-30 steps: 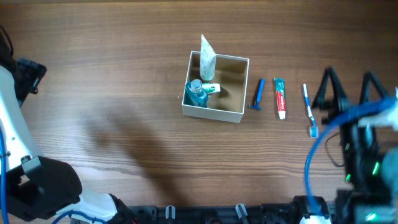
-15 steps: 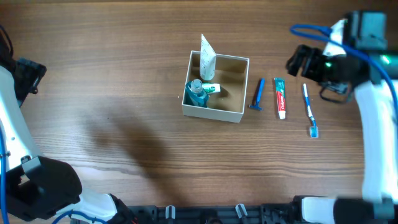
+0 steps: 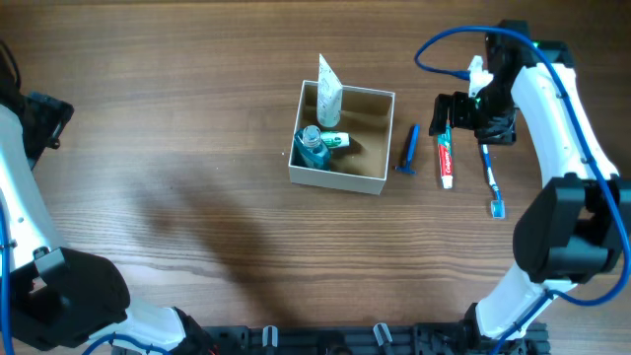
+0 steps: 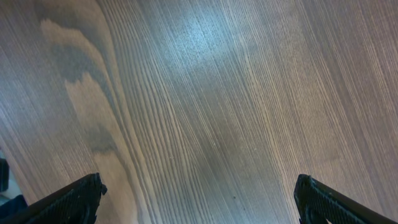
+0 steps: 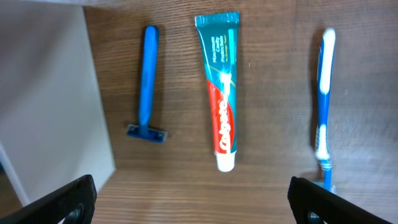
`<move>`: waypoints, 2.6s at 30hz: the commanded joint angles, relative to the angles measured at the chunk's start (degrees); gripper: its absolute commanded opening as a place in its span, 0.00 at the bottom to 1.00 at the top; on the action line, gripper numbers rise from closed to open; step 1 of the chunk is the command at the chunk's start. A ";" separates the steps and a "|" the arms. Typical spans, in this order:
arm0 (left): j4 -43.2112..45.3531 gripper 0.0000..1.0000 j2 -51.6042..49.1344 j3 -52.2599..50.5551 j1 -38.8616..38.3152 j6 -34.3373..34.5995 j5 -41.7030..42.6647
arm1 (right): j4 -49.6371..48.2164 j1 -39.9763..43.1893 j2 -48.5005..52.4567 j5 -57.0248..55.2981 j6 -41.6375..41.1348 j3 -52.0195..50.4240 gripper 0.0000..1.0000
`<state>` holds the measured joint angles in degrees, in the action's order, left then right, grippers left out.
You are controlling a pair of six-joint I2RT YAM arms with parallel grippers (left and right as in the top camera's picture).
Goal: Pack container
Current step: 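Raise the right arm and move the right gripper over the toothpaste tube, then lower the right gripper onto the red-green toothpaste tube and close on it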
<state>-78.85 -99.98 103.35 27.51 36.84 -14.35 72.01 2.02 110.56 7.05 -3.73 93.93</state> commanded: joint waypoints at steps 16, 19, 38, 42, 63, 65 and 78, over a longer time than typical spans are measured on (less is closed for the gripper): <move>-0.02 1.00 -0.17 -0.26 0.31 1.14 -0.70 | -8.48 -0.20 11.17 -9.86 5.88 -1.01 0.99; -0.02 1.00 -0.17 -0.26 0.31 1.11 -0.72 | -9.62 -0.20 11.17 -10.12 6.73 -2.82 0.97; -0.02 1.00 -0.17 -0.26 0.31 1.14 -0.70 | -15.45 -0.35 11.19 -6.60 6.03 -11.45 0.92; -0.02 1.00 -0.17 -0.26 0.31 1.14 -0.70 | -16.57 -0.37 11.21 -6.58 4.94 -12.26 0.87; -0.02 1.00 -0.17 -0.26 0.31 1.11 -0.70 | -9.40 -0.35 10.32 -0.98 -2.67 -3.37 0.27; -0.02 1.00 -0.17 -0.26 0.31 1.11 -0.70 | -7.89 -0.35 10.08 -1.01 -3.96 -1.27 0.18; -0.02 1.00 -0.17 -0.26 0.31 1.11 -0.72 | -3.37 -0.35 9.94 -1.92 -5.79 3.13 0.54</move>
<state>-78.87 -99.98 103.35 27.51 36.84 -14.35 68.82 2.02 120.86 5.39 -7.99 96.27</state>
